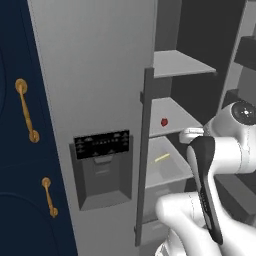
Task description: Take the strawberry from the fridge and place it on top of the pancake, located on the dining counter.
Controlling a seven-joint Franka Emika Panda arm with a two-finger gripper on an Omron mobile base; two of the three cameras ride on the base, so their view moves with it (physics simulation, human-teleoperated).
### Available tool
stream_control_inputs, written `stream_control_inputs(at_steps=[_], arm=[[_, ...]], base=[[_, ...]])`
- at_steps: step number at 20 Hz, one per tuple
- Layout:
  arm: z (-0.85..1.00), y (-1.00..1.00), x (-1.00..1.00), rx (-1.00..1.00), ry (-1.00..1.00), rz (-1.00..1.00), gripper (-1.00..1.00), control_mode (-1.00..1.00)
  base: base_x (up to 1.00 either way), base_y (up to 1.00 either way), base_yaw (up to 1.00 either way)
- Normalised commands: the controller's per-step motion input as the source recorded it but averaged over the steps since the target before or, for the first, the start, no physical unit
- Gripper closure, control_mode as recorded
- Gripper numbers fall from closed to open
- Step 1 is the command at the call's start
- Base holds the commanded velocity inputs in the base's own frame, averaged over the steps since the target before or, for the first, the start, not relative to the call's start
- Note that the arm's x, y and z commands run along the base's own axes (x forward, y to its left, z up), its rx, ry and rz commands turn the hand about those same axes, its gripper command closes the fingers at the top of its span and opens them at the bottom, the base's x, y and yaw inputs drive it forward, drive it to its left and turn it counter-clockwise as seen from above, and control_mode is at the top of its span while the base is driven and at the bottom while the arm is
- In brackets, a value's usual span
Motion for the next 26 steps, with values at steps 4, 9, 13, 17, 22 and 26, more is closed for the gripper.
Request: stream_control_inputs(at_steps=[4, 9, 13, 17, 22, 26], arm=[[0.0, 0.0, 0.0, 0.0, 0.0, 0.0, -1.0, 1.0], [0.0, 0.0, 0.0, 0.0, 0.0, 0.0, -1.0, 1.0], [0.0, 0.0, 0.0, 0.0, 0.0, 0.0, -1.0, 1.0], [-0.07, 0.0, 0.51, 0.0, 0.0, 0.04, -1.0, -1.0], [-0.12, 0.23, 0.9, 0.0, 0.04, 0.0, -1.0, -1.0], [-0.36, 0.22, 0.72, 0.0, 0.02, 0.0, -1.0, -1.0]], base=[[0.49, -0.02, 0.11], [0.27, -0.32, 0.03], [0.14, -0.37, 0.07], [0.1, 0.0, 0.02], [0.0, 0.0, 0.0], [0.0, 0.0, 0.0]])
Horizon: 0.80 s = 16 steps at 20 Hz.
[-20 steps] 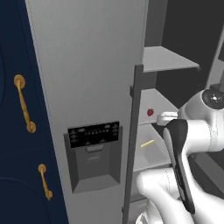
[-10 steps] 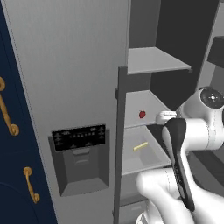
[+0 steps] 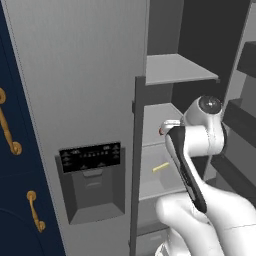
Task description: Take the strawberry from the fridge and place it on top of the pancake, located on the dining counter.
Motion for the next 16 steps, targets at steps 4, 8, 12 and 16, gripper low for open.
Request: stream_control_inputs(at_steps=[4, 8, 12, 16], arm=[[-0.27, 0.01, 0.59, 0.0, 0.04, 0.0, -1.0, -1.0], [-0.29, 0.0, 0.38, 0.0, 0.07, 0.0, -1.0, -1.0], [-0.33, -0.03, 0.35, 0.0, 0.09, 0.0, -1.0, -1.0], [-0.19, -0.05, 0.42, 0.0, 0.03, 0.0, -1.0, -1.0]], base=[[0.0, 0.0, 0.0], [0.0, 0.0, 0.0], [0.0, 0.0, 0.0], [0.0, 0.0, 0.0]])
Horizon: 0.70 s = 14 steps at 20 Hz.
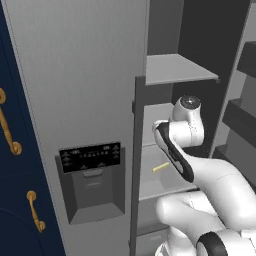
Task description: Take the strawberry from the fridge and place it on top of the pancake, located on the dining counter.
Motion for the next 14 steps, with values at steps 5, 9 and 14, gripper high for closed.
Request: stream_control_inputs(at_steps=[5, 9, 14], arm=[[-0.12, -0.01, 0.45, 0.0, 0.0, 0.0, -1.0, -1.0], [-0.21, 0.0, 0.43, 0.0, 0.02, 0.0, -1.0, -1.0], [-0.26, 0.0, 0.32, 0.0, 0.03, 0.0, -1.0, -1.0]], base=[[0.0, 0.0, 0.0], [0.0, 0.0, 0.0], [0.0, 0.0, 0.0]])
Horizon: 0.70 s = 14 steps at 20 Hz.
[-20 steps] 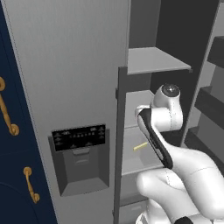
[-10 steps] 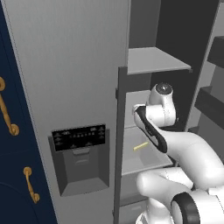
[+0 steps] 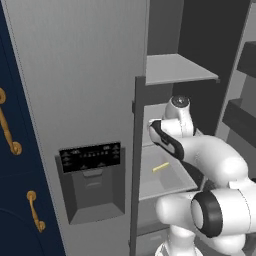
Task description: Take the strawberry from the fridge and place it on top of the pancake, located on the dining counter.
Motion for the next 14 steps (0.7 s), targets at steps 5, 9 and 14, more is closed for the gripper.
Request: stream_control_inputs(at_steps=[5, 9, 14], arm=[[-0.14, 0.0, 0.3, 0.0, 0.0, 0.0, -1.0, -1.0], [-0.16, 0.0, 0.15, 0.0, 0.0, 0.0, -1.0, -1.0], [-0.18, 0.0, 0.18, 0.0, 0.0, 0.0, -1.0, -1.0]], base=[[0.0, 0.0, 0.0], [0.0, 0.0, 0.0], [0.0, 0.0, 0.0]])
